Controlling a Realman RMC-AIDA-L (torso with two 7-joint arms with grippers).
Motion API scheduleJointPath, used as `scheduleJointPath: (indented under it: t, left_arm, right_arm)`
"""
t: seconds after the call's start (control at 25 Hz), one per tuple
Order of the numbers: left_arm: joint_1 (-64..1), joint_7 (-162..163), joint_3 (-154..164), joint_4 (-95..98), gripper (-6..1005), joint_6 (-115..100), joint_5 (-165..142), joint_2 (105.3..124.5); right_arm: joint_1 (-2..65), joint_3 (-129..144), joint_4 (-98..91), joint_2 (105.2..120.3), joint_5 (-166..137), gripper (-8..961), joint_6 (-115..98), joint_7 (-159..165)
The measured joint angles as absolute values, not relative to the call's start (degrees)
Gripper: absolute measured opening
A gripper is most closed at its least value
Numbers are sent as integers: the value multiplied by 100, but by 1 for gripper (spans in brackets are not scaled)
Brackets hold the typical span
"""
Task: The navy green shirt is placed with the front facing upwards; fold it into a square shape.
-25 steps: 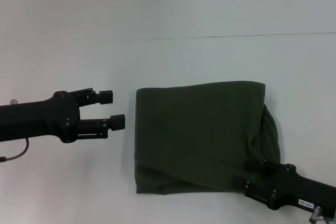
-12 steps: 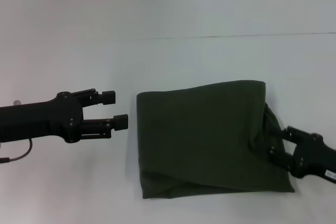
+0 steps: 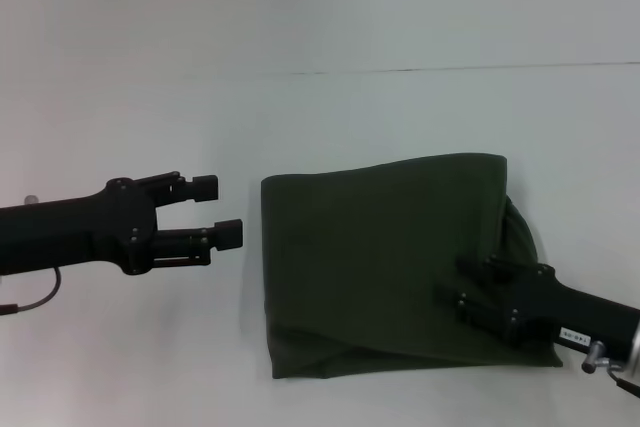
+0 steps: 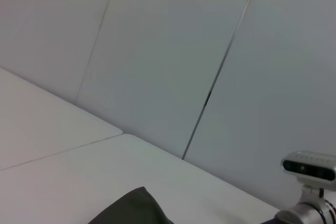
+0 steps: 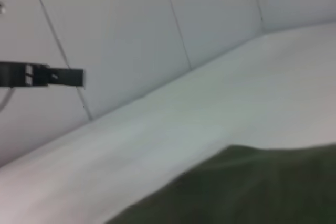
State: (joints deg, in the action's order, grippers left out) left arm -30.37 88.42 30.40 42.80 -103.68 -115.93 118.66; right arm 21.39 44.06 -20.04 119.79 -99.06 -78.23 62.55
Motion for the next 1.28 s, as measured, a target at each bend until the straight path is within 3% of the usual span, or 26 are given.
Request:
scheduleJointPath:
  t: [0.8, 1.28]
  left_arm:
    - [-3075, 8830, 3044, 4152, 877, -10326, -11592, 11865]
    - [-3086, 8817, 3041, 4090, 878, -10293, -11593, 11872]
  right_arm:
    - [1862, 3520, -2334, 11928, -9866, 607, -7947, 6299]
    - [2279, 3472, -2308, 11971, -9851, 589, -7434, 6545]
